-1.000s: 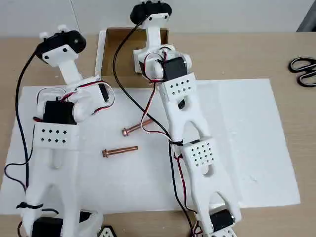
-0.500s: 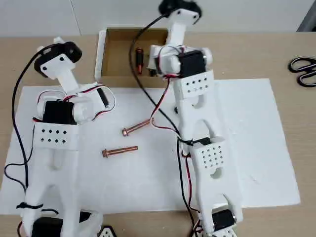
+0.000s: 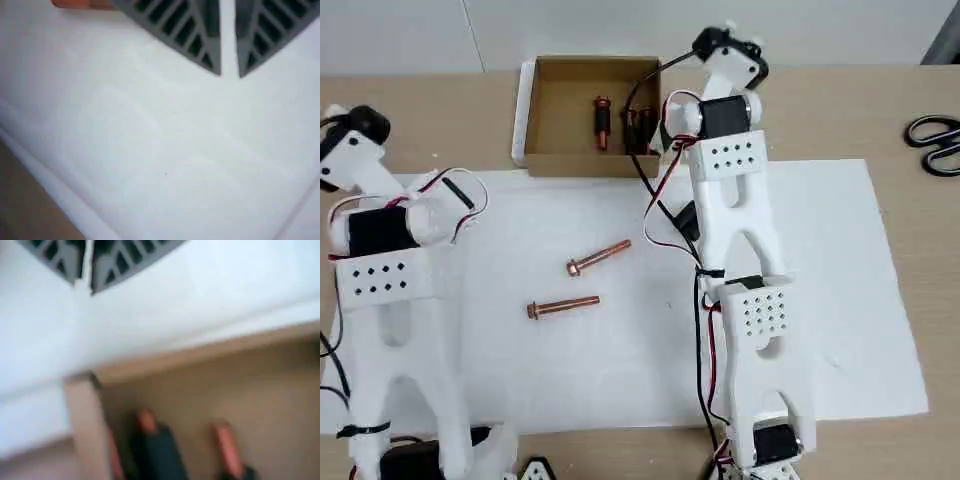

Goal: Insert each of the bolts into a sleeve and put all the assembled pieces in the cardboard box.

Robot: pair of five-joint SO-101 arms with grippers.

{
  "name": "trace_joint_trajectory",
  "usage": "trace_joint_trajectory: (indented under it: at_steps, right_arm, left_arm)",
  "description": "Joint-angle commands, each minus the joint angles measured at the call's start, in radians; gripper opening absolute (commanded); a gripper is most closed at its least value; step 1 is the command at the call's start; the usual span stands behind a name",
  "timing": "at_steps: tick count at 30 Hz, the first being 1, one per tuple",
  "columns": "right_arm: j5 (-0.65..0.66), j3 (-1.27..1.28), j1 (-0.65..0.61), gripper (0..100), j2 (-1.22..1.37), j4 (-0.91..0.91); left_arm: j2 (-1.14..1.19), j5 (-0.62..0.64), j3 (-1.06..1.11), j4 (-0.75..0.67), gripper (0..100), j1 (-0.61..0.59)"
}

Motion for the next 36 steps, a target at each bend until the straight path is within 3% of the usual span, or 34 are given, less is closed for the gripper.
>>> trace_joint_trajectory:
  at_steps: [1, 16, 26, 36]
  right_arm:
    - [-0.017, 0.025, -0.008, 0.4, -0.071, 0.015]
    - [-0.054, 0.061, -0.027, 0.4, -0.122, 0.024]
    - [-0.032, 0.443, -0.073, 0.5, -0.427, 0.015]
    - [-0.044, 0.454, -0.076, 0.5, -0.34, 0.016]
  left_arm:
    - [-0.044, 0.006, 0.012, 0.002, 1, -0.005]
    - [-0.044, 0.055, 0.099, -0.091, 1, 0.002]
    - [-0.044, 0.055, 0.097, -0.094, 1, 0.002]
    - [-0.043, 0.054, 0.099, -0.129, 1, 0.003]
